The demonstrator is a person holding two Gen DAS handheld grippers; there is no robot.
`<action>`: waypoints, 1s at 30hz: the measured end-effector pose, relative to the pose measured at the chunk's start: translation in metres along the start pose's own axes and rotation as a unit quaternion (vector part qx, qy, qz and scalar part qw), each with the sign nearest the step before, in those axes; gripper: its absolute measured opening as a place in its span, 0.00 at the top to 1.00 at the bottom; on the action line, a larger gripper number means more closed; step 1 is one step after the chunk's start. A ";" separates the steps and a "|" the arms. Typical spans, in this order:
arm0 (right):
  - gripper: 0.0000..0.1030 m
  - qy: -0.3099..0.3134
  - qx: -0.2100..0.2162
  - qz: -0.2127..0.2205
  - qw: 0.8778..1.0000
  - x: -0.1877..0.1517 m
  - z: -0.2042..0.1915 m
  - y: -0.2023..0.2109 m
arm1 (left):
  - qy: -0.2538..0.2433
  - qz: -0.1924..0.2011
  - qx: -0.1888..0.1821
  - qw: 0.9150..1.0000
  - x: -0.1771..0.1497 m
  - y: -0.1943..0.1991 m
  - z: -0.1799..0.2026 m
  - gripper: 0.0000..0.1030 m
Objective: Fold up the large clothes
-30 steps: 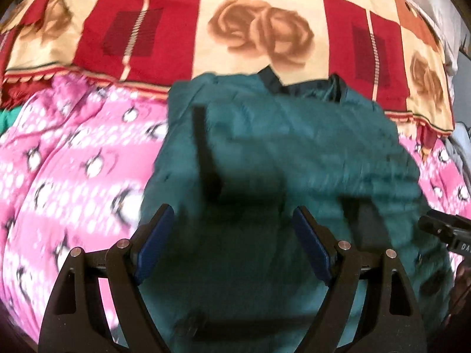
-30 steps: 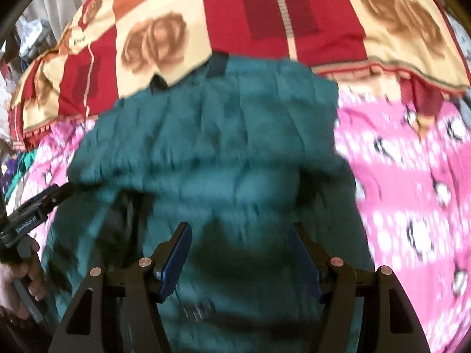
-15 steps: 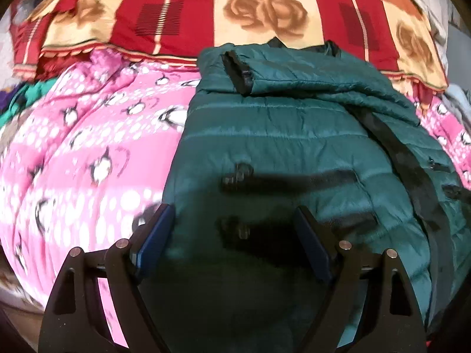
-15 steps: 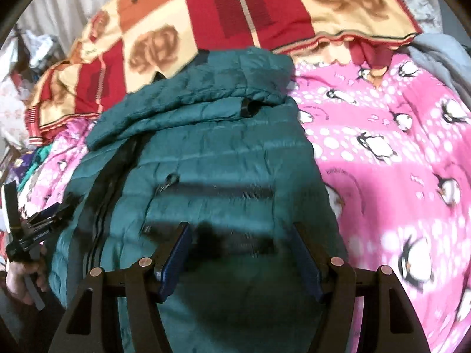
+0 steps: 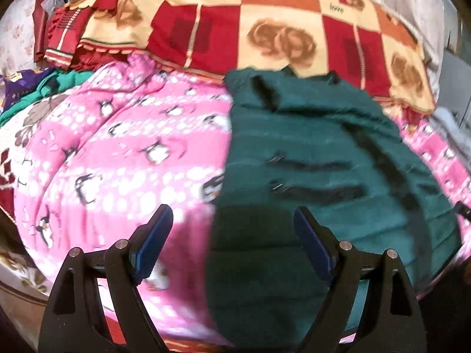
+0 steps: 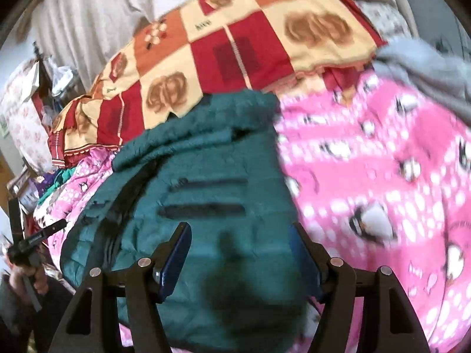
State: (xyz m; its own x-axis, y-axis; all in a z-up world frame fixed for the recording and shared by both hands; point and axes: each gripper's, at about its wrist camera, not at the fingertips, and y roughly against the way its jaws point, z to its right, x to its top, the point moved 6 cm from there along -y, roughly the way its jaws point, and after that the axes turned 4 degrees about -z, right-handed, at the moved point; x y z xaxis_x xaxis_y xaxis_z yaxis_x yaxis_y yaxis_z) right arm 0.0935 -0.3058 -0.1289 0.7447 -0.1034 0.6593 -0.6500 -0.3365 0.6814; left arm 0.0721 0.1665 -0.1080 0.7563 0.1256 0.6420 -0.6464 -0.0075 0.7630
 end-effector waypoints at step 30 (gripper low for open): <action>0.46 -0.052 0.148 -0.050 0.986 -0.039 -0.006 -0.032 | 0.043 -0.067 -0.215 0.973 -0.042 -0.005 0.022 0.48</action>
State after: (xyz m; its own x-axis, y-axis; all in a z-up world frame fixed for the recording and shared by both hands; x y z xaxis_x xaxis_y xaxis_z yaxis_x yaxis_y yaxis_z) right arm 0.0847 -0.2847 -0.1746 0.8246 -0.1459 0.5466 -0.5109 -0.6070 0.6088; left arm 0.0452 0.1391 -0.1371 0.8380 0.1803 0.5151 -0.5384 0.4277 0.7261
